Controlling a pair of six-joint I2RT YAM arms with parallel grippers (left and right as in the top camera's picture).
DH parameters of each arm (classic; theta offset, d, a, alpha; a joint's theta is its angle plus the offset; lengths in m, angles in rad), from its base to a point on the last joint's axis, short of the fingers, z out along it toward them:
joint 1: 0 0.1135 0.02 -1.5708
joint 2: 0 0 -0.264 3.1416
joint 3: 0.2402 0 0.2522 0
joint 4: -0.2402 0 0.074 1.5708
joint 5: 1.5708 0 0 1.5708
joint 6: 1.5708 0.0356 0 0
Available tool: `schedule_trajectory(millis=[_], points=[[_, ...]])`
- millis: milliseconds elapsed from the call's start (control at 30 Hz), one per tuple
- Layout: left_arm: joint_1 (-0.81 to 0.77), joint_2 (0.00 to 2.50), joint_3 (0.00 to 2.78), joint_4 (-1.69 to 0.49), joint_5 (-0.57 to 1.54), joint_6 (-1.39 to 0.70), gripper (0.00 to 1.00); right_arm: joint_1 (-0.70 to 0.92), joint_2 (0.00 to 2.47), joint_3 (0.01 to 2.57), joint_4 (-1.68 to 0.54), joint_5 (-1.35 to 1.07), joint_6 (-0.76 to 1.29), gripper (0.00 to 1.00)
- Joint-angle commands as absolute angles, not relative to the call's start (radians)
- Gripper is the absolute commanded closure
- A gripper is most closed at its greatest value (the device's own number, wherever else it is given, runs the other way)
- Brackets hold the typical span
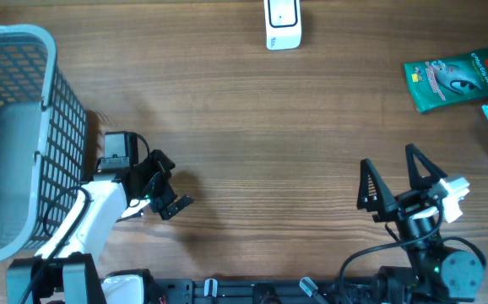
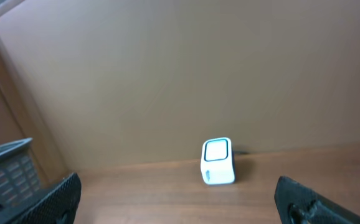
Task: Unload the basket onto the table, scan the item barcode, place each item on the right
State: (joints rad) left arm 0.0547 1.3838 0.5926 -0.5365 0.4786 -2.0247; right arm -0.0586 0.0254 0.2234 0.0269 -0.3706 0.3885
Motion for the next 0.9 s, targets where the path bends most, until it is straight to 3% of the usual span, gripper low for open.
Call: schedule_trajectory(millis=[0, 233, 867], points=[[0.061, 1.39, 0.593, -0.538, 0.47, -2.181, 0.0, -0.044, 0.003, 0.111, 0.112, -0.307, 0.412, 0.0], [0.061, 1.39, 0.593, -0.538, 0.469, -2.181, 0.0, 0.016, 0.003, 0.005, 0.081, -0.198, 0.429, 0.0], [0.061, 1.39, 0.593, -0.538, 0.47, -2.181, 0.0, 0.019, 0.005, 0.005, 0.015, -0.202, 0.426, 0.0]])
